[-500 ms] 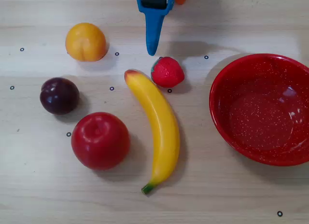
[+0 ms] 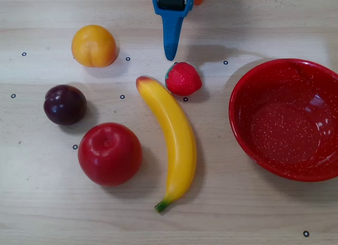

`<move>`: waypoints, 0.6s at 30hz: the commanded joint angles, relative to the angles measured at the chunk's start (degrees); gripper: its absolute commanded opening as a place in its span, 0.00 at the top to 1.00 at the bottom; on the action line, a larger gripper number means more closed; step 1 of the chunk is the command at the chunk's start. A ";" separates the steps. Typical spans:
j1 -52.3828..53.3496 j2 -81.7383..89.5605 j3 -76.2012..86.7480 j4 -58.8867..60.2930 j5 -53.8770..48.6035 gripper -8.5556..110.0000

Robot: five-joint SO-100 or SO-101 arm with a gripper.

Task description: Put the peach in the red bowl.

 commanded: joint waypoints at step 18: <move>-1.76 -49.22 -59.06 11.87 9.40 0.93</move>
